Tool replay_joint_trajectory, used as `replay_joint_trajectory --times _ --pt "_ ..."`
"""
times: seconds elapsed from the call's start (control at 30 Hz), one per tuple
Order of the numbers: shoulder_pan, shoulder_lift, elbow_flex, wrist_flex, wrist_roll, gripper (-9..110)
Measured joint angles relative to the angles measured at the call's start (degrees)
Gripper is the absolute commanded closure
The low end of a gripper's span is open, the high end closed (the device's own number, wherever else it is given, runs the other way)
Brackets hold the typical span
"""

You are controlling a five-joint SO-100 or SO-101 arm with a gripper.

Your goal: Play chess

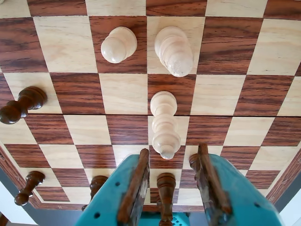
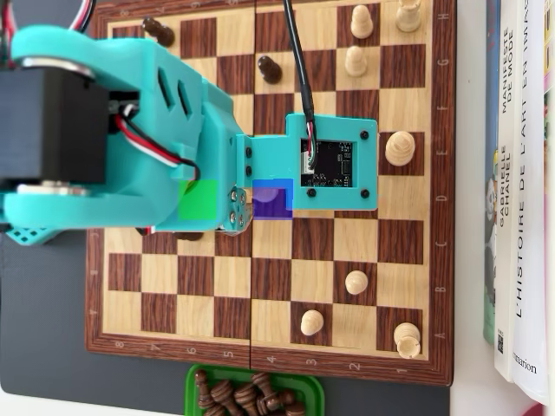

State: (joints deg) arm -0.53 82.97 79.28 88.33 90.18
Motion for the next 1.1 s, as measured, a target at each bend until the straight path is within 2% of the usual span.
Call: replay_joint_trajectory --times 1.1 --pt "0.9 -4.4 -1.8 -0.2 -1.1 88"
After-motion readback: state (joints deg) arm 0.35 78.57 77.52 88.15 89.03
